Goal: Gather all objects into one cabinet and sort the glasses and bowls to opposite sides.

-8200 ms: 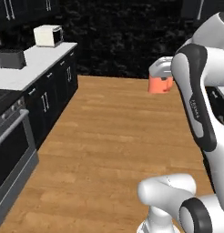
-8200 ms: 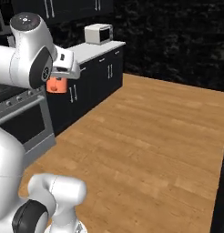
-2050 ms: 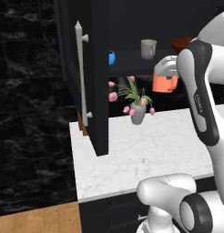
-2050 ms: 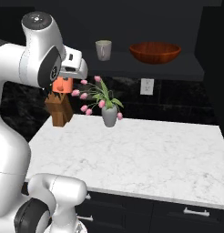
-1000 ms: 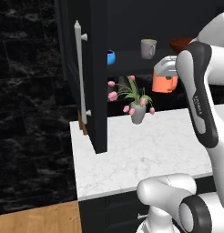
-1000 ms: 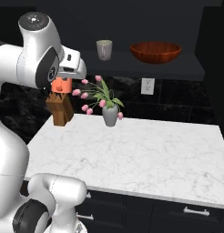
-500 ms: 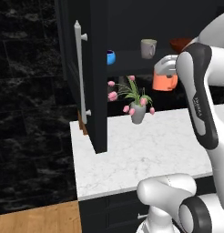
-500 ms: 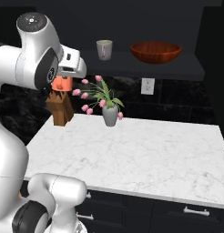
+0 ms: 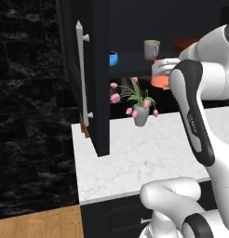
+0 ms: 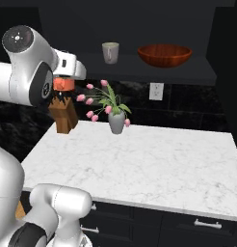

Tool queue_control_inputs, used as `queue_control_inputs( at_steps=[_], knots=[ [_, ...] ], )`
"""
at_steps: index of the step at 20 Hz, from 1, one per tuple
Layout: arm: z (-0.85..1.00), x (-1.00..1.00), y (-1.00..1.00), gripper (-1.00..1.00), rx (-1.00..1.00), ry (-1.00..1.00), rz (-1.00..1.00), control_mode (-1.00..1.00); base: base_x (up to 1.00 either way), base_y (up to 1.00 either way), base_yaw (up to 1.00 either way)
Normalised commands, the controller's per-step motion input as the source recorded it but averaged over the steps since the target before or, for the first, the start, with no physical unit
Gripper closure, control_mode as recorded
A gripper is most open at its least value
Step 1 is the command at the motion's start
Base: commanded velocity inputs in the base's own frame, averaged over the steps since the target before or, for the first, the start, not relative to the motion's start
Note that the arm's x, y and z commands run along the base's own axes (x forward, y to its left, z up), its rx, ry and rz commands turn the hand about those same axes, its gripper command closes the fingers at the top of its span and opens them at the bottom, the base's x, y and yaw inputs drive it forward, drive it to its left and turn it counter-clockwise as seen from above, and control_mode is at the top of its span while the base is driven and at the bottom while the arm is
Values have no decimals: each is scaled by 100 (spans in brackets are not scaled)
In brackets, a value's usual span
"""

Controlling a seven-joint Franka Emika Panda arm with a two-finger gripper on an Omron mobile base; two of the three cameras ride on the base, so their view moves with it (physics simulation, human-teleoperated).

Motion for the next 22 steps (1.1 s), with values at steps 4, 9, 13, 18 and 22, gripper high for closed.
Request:
queue_control_inputs(
  at_steps=[4, 9, 13, 18, 22],
  knots=[
    [0, 4, 24, 100, -2, -20, -1, -100, 0, 0, 0],
    [1, 30, 6, 100, 0, -5, 0, -100, 0, 0, 0],
    [21, 5, 0, 100, 0, 0, 0, -100, 0, 0, 0],
    [29, 0, 0, 100, 0, 0, 0, -100, 0, 0, 0],
    [29, 4, 0, 100, 0, 0, 0, -100, 0, 0, 0]
  ],
)
